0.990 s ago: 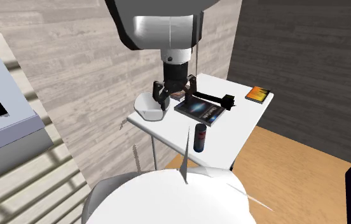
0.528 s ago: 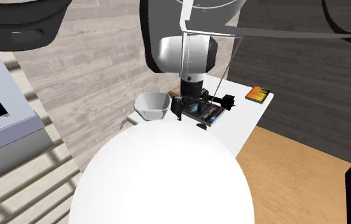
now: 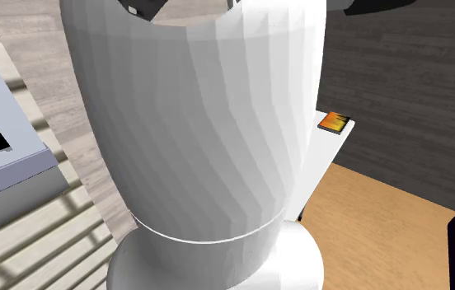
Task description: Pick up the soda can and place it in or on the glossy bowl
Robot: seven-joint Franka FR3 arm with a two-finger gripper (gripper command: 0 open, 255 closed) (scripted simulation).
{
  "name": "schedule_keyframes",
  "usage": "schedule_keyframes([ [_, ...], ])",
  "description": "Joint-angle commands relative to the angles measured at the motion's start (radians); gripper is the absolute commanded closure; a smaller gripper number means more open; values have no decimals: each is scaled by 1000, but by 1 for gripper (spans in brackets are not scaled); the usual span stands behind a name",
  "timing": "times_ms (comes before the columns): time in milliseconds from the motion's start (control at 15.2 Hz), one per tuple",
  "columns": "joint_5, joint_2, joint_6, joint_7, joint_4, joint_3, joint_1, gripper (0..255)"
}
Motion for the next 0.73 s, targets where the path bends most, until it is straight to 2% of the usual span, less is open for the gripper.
schedule_keyframes([
  [0, 25, 54, 48, -34, 5, -9, 2, 0],
  [396, 76, 136, 138, -71, -8, -7, 5, 0],
  [660, 82, 144, 147, -75, -9, -6, 5, 0],
])
